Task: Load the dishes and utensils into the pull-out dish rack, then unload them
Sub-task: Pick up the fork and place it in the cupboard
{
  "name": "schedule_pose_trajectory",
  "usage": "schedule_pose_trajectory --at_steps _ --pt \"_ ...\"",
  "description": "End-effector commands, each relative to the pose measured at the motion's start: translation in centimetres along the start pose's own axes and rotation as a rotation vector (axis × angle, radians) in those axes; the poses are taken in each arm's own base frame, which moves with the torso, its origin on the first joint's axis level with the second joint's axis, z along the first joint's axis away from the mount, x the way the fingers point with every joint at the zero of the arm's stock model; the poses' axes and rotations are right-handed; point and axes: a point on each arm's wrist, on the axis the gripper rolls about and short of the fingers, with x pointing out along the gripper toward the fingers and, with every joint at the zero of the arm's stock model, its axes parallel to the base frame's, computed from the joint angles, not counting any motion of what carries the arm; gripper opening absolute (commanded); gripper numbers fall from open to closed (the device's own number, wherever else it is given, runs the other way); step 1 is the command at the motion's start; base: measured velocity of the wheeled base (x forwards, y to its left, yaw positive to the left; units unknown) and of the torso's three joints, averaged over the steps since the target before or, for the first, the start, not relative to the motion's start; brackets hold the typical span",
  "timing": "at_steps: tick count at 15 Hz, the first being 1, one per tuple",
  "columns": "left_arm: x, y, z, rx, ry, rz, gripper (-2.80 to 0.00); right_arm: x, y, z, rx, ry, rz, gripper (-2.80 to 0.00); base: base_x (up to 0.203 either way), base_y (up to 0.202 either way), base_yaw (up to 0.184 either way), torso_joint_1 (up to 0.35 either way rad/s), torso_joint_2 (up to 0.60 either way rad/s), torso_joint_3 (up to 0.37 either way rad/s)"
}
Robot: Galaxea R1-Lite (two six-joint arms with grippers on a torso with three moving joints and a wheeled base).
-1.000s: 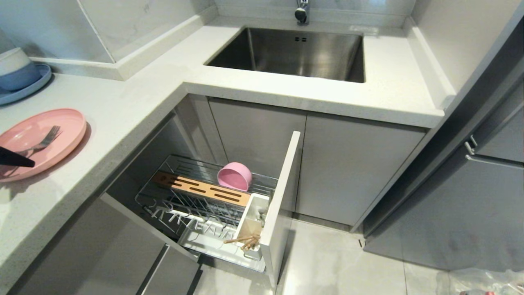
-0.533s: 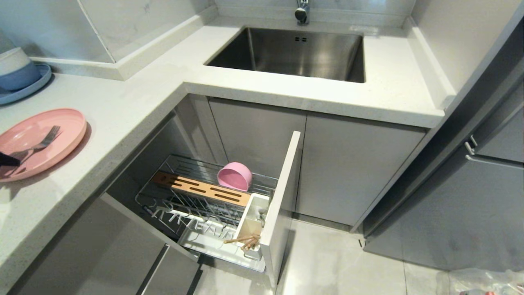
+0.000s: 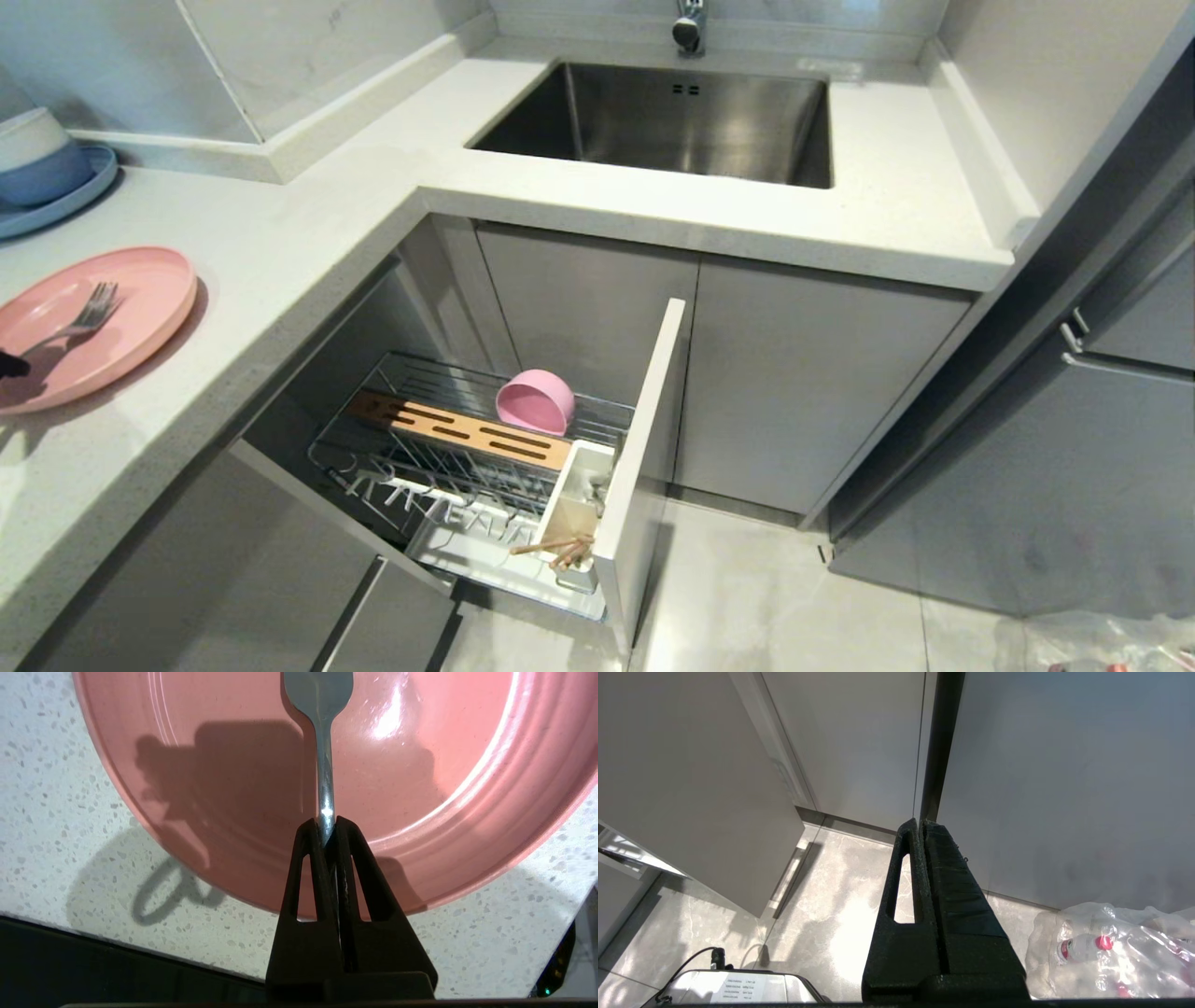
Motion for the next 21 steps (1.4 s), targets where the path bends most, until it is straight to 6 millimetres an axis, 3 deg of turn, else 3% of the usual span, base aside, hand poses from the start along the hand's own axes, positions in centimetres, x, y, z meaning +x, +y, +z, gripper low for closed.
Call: schedule_pose_trajectory --at_steps 1,4,9,14,18,21 --pt "-0.9 -0.5 0.1 0.003 -0.019 0.008 -2.8 0.0 0.0 0.0 -0.001 0.0 -0.001 -2.8 0.0 0.0 0.0 0.0 0.0 0.0" --pt "-3.7 -1.9 0.3 -0.037 -0.082 0.039 -2.8 0.0 0.0 0.0 0.0 0.0 0.0 -2.8 0.0 0.0 0.0 0.0 0.0 0.0" --pt "-8.9 -7.1 0.7 -0.221 -0.228 -0.008 -2.8 0.0 0.0 0.0 0.0 0.0 0.001 -2.8 0.0 0.0 0.0 0.0 0.0 0.0" --pt "-13.4 -13.9 -0.2 -0.31 -0.32 -0.321 -2.8 0.0 0.0 0.0 0.0 0.0 0.0 -2.8 0.0 0.0 0.0 0.0 0.0 0.0" --pt "-13.6 -18.0 0.1 -0.367 -0.223 -0.677 -2.8 0.0 0.0 0.0 -0.001 0.0 0.001 -2.8 0.0 0.0 0.0 0.0 0.0 0.0" --pt "-8.9 -20.4 1.7 -0.469 -0.044 -0.792 -2.8 0.0 0.0 0.0 -0.001 0.0 0.001 -2.8 0.0 0.0 0.0 0.0 0.0 0.0"
